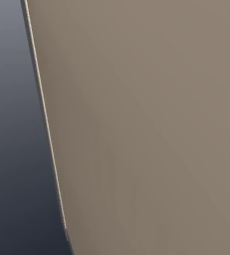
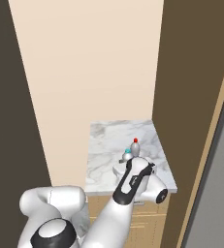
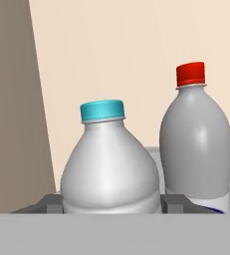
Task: Take the bottled waters from the counter and place them in the freezer to freeze. Close the freezer door after placing the bottles.
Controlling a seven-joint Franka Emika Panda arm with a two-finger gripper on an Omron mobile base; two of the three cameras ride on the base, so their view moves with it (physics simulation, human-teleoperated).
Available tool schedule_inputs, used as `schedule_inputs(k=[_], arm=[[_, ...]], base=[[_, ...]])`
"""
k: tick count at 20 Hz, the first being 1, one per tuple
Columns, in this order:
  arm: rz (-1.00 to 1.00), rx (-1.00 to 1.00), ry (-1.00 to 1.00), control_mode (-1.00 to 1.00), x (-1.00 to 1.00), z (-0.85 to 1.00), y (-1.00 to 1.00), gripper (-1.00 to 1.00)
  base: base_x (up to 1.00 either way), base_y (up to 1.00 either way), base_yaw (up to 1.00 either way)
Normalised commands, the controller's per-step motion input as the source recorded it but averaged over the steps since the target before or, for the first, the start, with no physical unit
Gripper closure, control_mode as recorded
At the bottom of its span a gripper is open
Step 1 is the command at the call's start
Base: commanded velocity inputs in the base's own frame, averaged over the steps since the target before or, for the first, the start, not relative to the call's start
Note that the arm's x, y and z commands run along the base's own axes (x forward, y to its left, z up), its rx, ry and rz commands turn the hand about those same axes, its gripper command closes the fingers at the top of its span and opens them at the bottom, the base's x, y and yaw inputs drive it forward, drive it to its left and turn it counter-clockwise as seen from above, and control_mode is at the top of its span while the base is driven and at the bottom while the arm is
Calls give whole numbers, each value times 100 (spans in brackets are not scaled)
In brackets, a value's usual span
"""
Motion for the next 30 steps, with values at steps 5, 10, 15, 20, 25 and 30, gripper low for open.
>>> schedule_inputs(k=[5,10,15,20,25,30], arm=[[-1,0,0,-100,-1,1,-3,100],[0,9,0,-100,-14,44,-24,100],[0,4,0,-100,-41,100,-4,100],[-6,0,3,-100,-47,100,2,100],[-32,-9,1,-100,-39,86,21,100],[-43,-9,10,-100,-17,83,15,100]], base=[[0,0,0],[0,0,0],[0,0,0],[0,0,0],[0,0,0],[0,0,0]])
